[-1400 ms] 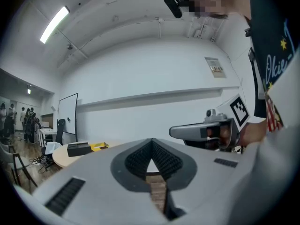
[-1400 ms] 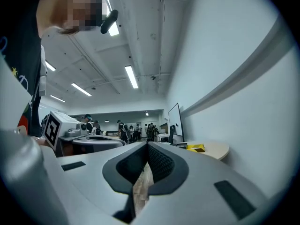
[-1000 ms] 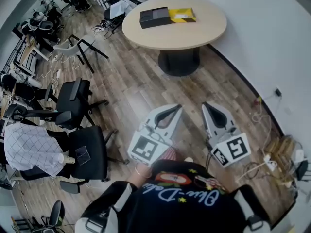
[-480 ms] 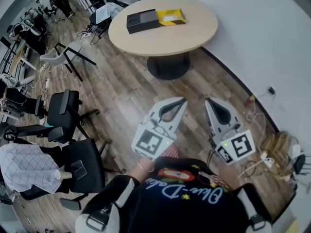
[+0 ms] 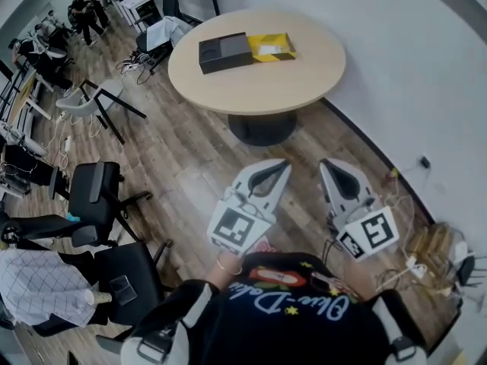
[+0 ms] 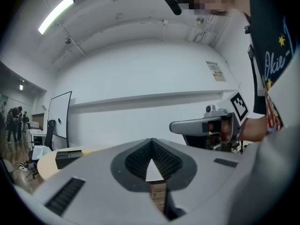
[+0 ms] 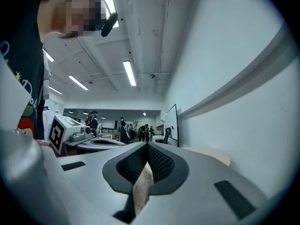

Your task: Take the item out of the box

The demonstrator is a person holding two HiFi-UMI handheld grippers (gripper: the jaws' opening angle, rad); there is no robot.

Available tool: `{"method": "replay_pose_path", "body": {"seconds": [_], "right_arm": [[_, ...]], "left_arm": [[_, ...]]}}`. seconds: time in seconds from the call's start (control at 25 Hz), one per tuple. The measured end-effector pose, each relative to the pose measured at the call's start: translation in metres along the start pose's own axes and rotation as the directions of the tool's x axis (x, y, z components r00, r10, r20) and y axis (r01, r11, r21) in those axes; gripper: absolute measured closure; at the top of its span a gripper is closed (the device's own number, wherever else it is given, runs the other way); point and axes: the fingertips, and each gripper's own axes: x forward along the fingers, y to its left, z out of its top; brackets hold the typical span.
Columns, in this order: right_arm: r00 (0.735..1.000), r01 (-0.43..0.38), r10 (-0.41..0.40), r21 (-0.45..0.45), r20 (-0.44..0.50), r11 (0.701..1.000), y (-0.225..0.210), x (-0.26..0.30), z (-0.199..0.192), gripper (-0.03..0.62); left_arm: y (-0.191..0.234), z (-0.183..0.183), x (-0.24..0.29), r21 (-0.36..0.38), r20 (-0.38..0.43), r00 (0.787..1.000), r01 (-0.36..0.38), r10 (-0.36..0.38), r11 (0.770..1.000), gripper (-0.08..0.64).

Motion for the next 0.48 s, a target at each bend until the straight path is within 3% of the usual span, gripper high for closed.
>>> {"method": "replay_pose_path", "body": {"seconds": [0.48], "right_arm": [[0.999, -0.005, 0.004, -0.022, -0.041, 1.0, -0.001, 0.08, -0.011, 0.595]], "left_arm": [[0.079, -0.019, 0.003, -0.064, 0.006, 1.0, 0.013, -0.013, 0.998, 0.566]]}}
